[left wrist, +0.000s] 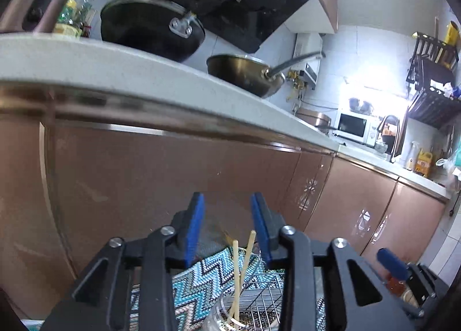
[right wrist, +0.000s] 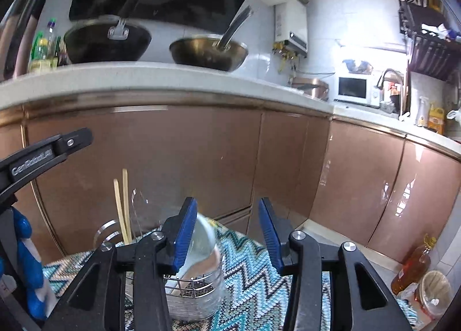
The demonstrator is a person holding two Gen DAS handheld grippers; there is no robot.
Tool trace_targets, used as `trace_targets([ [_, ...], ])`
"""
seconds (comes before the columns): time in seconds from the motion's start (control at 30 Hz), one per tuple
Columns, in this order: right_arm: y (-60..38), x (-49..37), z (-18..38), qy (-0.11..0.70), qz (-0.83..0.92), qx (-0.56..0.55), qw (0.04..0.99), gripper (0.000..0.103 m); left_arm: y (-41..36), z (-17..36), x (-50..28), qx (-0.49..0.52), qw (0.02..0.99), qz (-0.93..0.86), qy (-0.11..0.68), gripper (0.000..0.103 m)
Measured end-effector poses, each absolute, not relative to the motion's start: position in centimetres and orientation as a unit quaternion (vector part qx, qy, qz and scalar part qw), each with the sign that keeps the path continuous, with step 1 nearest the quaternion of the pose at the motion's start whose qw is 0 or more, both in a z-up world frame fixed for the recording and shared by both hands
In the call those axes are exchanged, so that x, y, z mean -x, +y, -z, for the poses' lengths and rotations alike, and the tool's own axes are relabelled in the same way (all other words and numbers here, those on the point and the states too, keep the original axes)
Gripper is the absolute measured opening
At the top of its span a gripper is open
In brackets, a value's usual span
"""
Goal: Organize utensils
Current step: 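Lift both utensils and lower them into the clear holder, then open both tools and raise them away from the holder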
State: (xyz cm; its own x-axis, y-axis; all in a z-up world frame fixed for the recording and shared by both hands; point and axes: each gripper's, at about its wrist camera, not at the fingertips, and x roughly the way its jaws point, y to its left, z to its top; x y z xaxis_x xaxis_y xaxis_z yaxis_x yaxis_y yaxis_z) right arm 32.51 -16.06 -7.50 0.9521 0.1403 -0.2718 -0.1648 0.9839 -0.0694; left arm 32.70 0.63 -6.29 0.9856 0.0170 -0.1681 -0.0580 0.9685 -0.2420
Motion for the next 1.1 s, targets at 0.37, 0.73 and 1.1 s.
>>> trace_targets([
  [0.37,-18.0,-22.8,-0.7,0.080,-0.072,0.028,0.994,0.064,3.4,-1.4,-21.8,0.092,0.995,0.006,0.047,0.041],
  [0.73,-19.1,-11.4,-7.3,0.002,-0.063,0.023,0.998,0.085,4.1,-5.9,-11.4,0.082,0.995,0.015,0.052,0.048],
  [1.1,-20.5,-3.9,-7.1,-0.008,-0.056,-0.020,0.998,0.101,4.0,-3.5,-4.3,0.128,0.988,0.040,0.075,0.059],
])
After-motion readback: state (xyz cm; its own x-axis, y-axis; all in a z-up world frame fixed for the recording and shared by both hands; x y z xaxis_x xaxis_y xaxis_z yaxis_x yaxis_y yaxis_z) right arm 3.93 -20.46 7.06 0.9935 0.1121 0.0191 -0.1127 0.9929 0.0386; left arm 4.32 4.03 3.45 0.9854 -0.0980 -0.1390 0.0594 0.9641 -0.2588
